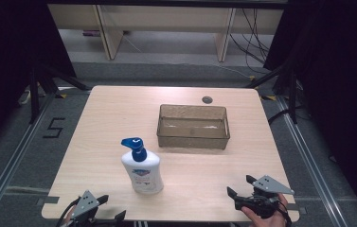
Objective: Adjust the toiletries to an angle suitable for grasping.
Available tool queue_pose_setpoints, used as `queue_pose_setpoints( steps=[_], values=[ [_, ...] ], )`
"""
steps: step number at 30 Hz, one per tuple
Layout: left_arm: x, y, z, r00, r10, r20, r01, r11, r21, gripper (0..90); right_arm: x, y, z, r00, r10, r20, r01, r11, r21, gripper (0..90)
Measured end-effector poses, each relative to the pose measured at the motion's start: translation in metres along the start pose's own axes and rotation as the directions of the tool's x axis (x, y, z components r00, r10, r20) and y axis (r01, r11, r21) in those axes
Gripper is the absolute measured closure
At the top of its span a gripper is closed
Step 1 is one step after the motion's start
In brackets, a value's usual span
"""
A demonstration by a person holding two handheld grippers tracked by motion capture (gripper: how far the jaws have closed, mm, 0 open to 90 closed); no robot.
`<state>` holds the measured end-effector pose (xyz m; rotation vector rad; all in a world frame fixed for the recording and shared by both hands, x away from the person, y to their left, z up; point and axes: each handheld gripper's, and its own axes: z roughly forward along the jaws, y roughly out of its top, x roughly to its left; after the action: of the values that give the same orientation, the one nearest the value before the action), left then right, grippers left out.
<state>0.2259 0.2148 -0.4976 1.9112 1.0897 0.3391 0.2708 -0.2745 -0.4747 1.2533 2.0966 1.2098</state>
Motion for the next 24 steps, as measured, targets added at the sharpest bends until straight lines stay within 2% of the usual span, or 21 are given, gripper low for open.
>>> queue_pose_setpoints(
  steps=[5,6,7,10,11,12,13,15,16,17,18,19,20,21,22,23,24],
  values=[
    [0.000,0.000,0.000,1.0000,0.007,-0.002,-0.006,1.0000,0.004,15.3,-0.001,0.001,-0.002,0.9998,-0.020,0.009,0.020,1.000,-0.006,16.8],
    [0.000,0.000,0.000,1.0000,0.004,0.005,-0.004,1.0000,-0.009,15.3,0.000,0.001,-0.002,0.9999,-0.014,0.006,0.014,1.000,-0.007,16.9],
    [0.000,0.000,0.000,1.0000,0.002,-0.003,-0.002,1.0000,0.004,15.2,0.000,0.001,-0.001,0.9999,-0.012,0.005,0.012,1.000,-0.014,17.0],
    [0.000,0.000,0.000,1.0000,-0.001,-0.001,0.001,1.0000,0.004,15.3,-0.001,0.002,-0.002,0.9999,-0.010,0.005,0.011,1.000,-0.022,17.1],
    [0.000,0.000,0.000,1.0000,-0.001,-0.001,0.001,1.0000,0.003,15.2,0.001,0.002,-0.002,0.9998,0.020,-0.004,-0.020,1.000,-0.018,17.1],
    [0.000,0.000,0.001,0.9999,-0.005,0.009,0.005,0.9999,-0.011,15.3,0.001,0.002,-0.002,0.9999,0.014,-0.005,-0.014,1.000,-0.023,17.2],
    [0.000,0.000,0.001,1.0000,-0.004,0.008,0.004,0.9999,-0.011,15.2,-0.001,0.002,-0.001,0.9999,-0.017,-0.001,0.017,0.999,-0.032,17.3],
    [0.000,0.000,0.000,1.0000,0.007,-0.003,-0.007,0.9999,0.010,15.3,0.000,0.003,-0.001,0.9998,-0.015,-0.010,0.014,0.999,-0.035,17.3],
    [0.000,-0.001,0.002,1.0000,-0.003,0.002,0.003,0.9999,-0.015,15.3,0.003,0.004,-0.002,0.9996,0.017,-0.020,-0.018,1.000,-0.021,17.4],
    [0.000,0.000,0.001,1.0000,-0.002,0.002,0.002,1.0000,0.001,15.3,0.000,0.005,-0.001,0.9996,-0.026,-0.015,0.025,0.999,-0.040,17.5],
    [0.000,0.000,0.002,0.9999,-0.003,0.010,0.003,1.0000,-0.009,15.3,0.001,0.006,-0.001,0.9996,-0.022,-0.019,0.021,0.999,-0.042,17.8],
    [0.000,-0.001,0.002,0.9999,-0.004,0.011,0.004,0.9999,-0.014,15.3,0.003,0.006,-0.001,0.9997,0.002,-0.025,-0.003,0.999,-0.051,18.0],
    [0.001,0.000,0.001,1.0000,0.000,0.009,0.000,1.0000,-0.006,15.3,0.002,0.007,0.000,0.9993,-0.019,-0.032,0.017,0.998,-0.066,18.2],
    [0.002,0.000,0.000,0.9999,0.013,0.007,-0.013,0.9999,0.006,15.3,0.002,0.008,-0.001,0.9992,-0.016,-0.036,0.013,0.997,-0.072,18.3],
    [0.001,0.000,0.001,0.9999,0.007,0.009,-0.007,1.0000,-0.001,15.3,0.004,0.009,-0.002,0.9987,0.016,-0.049,-0.019,0.998,-0.058,18.7],
    [0.000,0.000,0.001,1.0000,-0.005,0.008,0.005,0.9999,-0.011,15.3,0.003,0.010,-0.001,0.9989,-0.009,-0.046,0.004,0.996,-0.088,19.5],
    [0.000,0.000,0.001,1.0000,-0.004,0.008,0.004,0.9999,-0.011,15.3,0.003,0.012,-0.002,0.9985,-0.008,-0.053,0.003,0.996,-0.091,20.7]
  ],
)
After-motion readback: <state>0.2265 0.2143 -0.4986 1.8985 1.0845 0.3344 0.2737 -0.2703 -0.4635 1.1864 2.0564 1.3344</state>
